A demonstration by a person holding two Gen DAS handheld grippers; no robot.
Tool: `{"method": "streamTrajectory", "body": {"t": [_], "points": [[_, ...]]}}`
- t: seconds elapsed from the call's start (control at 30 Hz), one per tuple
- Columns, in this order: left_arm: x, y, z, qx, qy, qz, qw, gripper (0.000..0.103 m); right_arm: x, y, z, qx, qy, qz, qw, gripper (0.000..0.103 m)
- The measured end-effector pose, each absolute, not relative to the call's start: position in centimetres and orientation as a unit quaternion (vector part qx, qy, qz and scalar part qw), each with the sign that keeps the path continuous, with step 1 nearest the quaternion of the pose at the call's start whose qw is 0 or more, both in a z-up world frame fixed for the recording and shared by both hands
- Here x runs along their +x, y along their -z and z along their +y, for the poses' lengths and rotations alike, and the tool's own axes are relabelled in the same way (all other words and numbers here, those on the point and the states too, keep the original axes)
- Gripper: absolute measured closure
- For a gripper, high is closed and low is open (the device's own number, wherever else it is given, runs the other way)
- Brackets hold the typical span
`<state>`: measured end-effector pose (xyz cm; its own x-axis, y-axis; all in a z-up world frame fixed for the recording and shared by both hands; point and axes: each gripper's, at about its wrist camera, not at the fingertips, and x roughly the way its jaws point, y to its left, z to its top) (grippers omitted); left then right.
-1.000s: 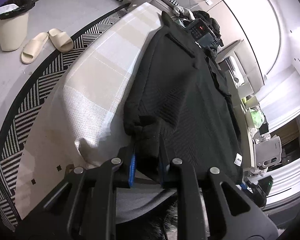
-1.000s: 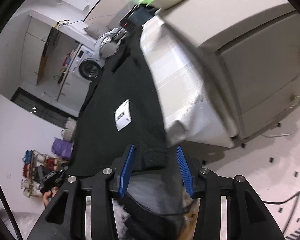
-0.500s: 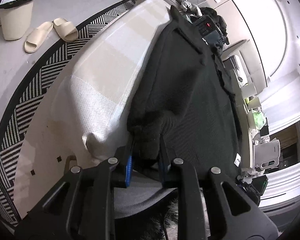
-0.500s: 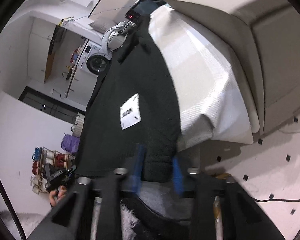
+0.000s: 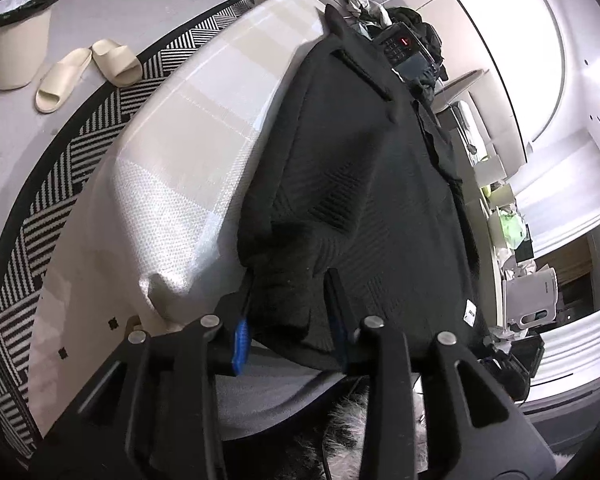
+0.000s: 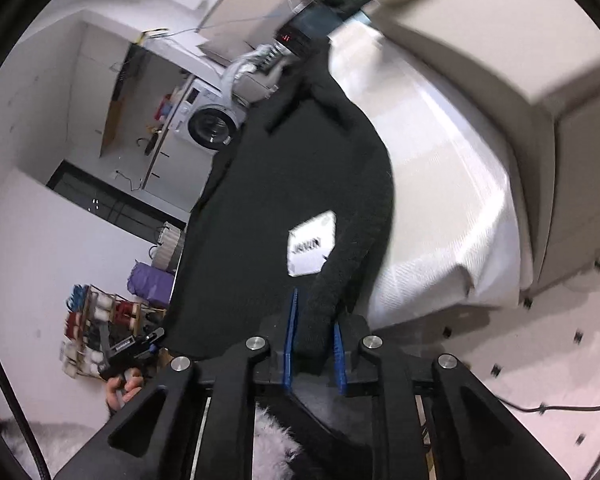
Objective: Fold small clothes
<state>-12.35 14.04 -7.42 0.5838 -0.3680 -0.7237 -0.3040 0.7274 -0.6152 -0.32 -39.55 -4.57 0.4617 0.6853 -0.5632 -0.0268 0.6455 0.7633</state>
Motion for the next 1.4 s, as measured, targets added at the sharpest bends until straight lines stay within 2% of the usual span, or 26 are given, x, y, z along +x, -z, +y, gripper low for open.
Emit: {"method": "streamTrajectory", "body": {"t": [0.07, 0.23, 0.3, 0.33, 0.4, 0.57, 0.77, 1.03, 1.23, 1.4], "points": [[-12.1, 7.3, 13.8, -0.363, 0.025, 0.456, 0.812, 0.065, -0.1, 5.3, -39.6, 0.360, -0.230, 0.468, 0.774, 0.084], [-11.2, 7.0, 13.0, -0.347, 0.022, 0.456, 0.819, 0.064, 0.0, 5.7, -39.1, 0.353, -0.232, 0.461, 0.780, 0.083], [-11.0, 6.9, 12.7, -0.335, 0.018, 0.461, 0.821, 0.081, -0.1, 5.4, -38.6, 0.337, -0.230, 0.457, 0.790, 0.090], [-11.0, 6.8, 12.6, -0.328, 0.017, 0.459, 0.825, 0.095, 0.0, 5.1, -38.5, 0.335, -0.229, 0.452, 0.795, 0.094], [-11.2, 6.2, 12.4, -0.320, 0.024, 0.446, 0.836, 0.098, -0.4, 4.7, -38.8, 0.338, -0.228, 0.438, 0.801, 0.095], [-12.3, 4.0, 12.4, -0.306, 0.042, 0.413, 0.856, 0.098, -0.8, 3.4, -39.5, 0.344, -0.234, 0.408, 0.813, 0.096], [-13.2, 5.3, 13.2, -0.323, 0.034, 0.423, 0.846, 0.098, -0.9, 4.9, -40.0, 0.353, -0.218, 0.427, 0.804, 0.096], [-16.0, 2.2, 13.3, -0.324, 0.071, 0.364, 0.870, 0.099, -2.9, 2.5, -40.8, 0.311, -0.257, 0.409, 0.818, 0.096], [-14.9, 2.1, 14.6, -0.364, 0.065, 0.341, 0.864, 0.099, -1.3, 2.4, -40.8, 0.336, -0.242, 0.402, 0.817, 0.096], [-12.1, -0.4, 14.4, -0.339, 0.067, 0.312, 0.885, 0.099, 1.0, -0.5, -40.6, 0.338, -0.229, 0.354, 0.841, 0.096]]}}
